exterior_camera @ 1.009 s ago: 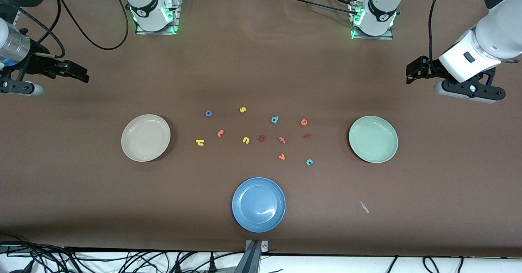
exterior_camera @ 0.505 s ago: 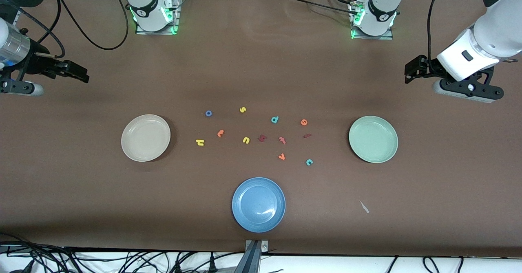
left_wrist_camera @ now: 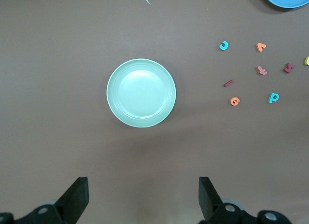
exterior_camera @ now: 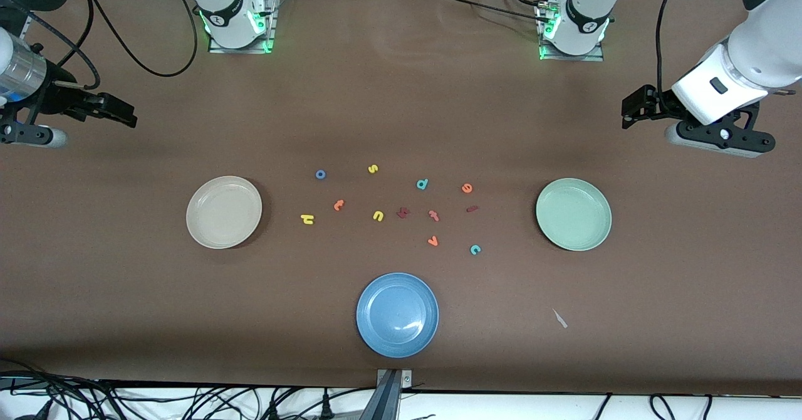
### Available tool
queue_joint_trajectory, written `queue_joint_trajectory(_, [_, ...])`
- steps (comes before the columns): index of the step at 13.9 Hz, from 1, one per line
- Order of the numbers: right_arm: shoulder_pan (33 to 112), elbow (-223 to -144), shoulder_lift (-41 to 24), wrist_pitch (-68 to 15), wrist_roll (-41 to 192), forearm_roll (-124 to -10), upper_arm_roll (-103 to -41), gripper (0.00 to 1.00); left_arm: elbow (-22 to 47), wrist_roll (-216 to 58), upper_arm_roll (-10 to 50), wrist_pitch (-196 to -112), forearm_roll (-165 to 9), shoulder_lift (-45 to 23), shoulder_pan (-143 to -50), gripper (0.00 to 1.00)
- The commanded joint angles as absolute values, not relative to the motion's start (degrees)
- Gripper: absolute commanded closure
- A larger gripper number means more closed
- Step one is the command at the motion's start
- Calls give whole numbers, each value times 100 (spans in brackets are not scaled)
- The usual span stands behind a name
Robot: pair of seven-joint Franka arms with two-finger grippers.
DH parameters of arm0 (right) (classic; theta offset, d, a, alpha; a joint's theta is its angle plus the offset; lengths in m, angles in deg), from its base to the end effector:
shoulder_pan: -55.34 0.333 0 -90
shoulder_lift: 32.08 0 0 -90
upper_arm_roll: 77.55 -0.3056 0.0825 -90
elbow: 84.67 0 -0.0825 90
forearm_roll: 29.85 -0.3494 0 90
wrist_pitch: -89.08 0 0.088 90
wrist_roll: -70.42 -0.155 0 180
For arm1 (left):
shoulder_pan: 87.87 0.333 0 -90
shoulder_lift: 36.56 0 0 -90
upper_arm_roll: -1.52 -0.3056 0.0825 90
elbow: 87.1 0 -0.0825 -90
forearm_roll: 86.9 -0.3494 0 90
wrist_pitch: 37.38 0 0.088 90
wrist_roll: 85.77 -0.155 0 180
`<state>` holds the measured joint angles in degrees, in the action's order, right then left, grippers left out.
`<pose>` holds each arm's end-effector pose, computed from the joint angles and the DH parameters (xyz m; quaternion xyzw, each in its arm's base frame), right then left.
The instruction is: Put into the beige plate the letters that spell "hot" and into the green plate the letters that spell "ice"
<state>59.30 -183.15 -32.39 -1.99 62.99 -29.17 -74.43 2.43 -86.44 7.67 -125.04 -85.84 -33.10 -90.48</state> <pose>0.5066 0.0056 0.5064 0.9964 -0.0569 -0.0613 0.0102 0.5208 -0.0818 0.5349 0.9955 -0.0821 -0.0471 0.0092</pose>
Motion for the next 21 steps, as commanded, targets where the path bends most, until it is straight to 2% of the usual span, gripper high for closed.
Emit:
queue_joint_trajectory(1, [5895,-18178,-3173,-163,6304,-2924,-7456,0,61,-8568,758,-12378,-8717,-3243,-9104,0])
queue_joint_trajectory(21, [5895,-17941,-2944,-92,6137,-2924,-7456,0,53,-8524,776,-12378,-8717,-3234,-9130,0])
